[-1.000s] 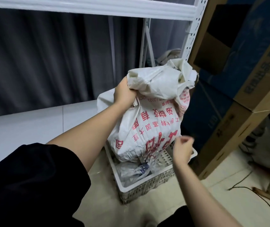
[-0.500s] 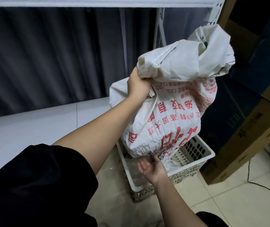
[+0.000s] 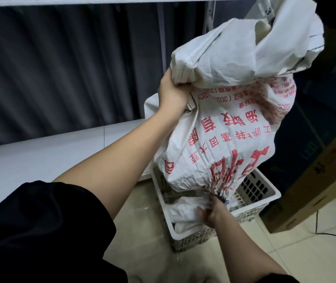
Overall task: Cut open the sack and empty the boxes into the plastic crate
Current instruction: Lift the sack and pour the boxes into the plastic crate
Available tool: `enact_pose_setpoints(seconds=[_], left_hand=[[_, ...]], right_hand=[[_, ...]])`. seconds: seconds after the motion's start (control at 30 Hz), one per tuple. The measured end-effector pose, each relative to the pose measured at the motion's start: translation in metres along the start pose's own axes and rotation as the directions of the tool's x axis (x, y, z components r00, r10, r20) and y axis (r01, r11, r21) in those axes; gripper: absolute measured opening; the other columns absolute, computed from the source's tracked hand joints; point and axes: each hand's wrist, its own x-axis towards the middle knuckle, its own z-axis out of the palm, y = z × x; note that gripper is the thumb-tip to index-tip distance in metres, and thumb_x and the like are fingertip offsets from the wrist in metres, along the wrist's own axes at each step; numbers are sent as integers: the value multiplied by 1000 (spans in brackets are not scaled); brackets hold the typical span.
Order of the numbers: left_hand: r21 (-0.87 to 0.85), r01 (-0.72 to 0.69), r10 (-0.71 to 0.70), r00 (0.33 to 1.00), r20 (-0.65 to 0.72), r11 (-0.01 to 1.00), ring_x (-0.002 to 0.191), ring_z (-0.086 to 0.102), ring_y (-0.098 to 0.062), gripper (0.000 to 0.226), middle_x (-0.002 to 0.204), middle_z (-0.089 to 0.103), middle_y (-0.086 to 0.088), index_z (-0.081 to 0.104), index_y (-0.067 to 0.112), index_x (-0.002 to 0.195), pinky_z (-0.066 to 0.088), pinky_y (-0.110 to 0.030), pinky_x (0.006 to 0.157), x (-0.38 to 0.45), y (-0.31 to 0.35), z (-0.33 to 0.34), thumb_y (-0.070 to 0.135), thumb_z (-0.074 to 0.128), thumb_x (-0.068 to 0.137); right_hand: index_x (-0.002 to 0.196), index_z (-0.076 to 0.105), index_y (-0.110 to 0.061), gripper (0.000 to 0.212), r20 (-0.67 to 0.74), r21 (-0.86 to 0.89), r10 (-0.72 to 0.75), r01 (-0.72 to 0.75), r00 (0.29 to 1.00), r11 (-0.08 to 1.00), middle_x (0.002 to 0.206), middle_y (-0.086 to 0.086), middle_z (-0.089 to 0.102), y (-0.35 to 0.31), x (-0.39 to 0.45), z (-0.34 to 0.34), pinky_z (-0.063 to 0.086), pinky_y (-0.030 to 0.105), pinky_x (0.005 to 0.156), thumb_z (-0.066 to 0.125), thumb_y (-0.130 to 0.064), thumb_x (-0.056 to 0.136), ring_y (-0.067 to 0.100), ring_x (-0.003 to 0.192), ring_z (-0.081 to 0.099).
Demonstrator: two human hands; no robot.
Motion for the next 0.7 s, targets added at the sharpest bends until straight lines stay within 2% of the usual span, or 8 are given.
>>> enact_pose_setpoints(seconds=[0.1,0.2,0.27,0.33,0.47,0.57,0.6,0.7], left_hand=[[50,-25,27,999,-29,998,94,66,-28,26,95,69,-13,60,2,109,56,-42,86,8,1,-11,-4,48,87],[119,-44,47,999,-19,992,75,66,-34,25,84,67,-28,58,-2,109,58,-45,69,14,4,-18,1,39,92],[149,-47,48,999,-6,988,59,61,-31,28,73,63,-26,57,-4,110,52,-43,53,15,2,-20,0,35,93],[148,-20,21,1000,-8,989,41,52,-19,30,56,54,-13,57,-5,111,40,-27,39,16,2,-21,-1,33,94],[87,17,-14,1000,-28,996,24,40,-9,34,47,44,-9,55,-8,115,25,-12,30,22,12,-25,-3,28,96],[36,-83,84,996,-39,996,40,52,-5,22,56,52,-2,57,-4,103,38,-16,35,25,20,-22,-5,37,95],[-6,-61,61,997,-47,998,40,51,-7,20,56,50,-2,57,-3,100,37,-16,36,25,20,-21,-2,38,97],[5,-4,4,998,-58,1000,29,43,-13,29,45,46,-6,57,-6,99,29,-16,31,26,12,-27,4,30,101]], right_hand=[[75,55,-4,30,-163,-319,-159,101,974,942,53,10,56,-16,5,-33,49,35,52,66,-30,85,23,44,58],[119,41,-2,52,-264,-419,-344,214,901,882,78,20,56,-34,8,-51,57,41,50,72,-23,83,29,48,63],[115,50,-2,31,-173,-489,-359,237,917,840,82,24,63,-48,25,-50,52,33,42,59,-18,91,24,39,61],[108,61,-1,23,-143,-661,-447,251,883,707,95,27,67,-67,37,-46,57,45,62,58,-13,89,32,63,69],[122,51,-17,29,170,-963,-591,260,788,69,115,20,60,-97,-2,-34,43,35,76,39,-11,96,35,98,58],[129,43,-9,34,277,-944,-518,129,809,-303,125,18,55,-85,-17,-22,45,37,82,30,-9,97,34,110,57],[129,44,-10,36,262,-937,-515,88,816,-338,128,17,55,-79,-21,-19,45,37,85,29,-7,96,33,114,56],[128,51,-4,40,26,-991,-539,-50,842,-125,134,16,53,-70,-20,-24,43,38,96,32,0,93,32,122,52]])
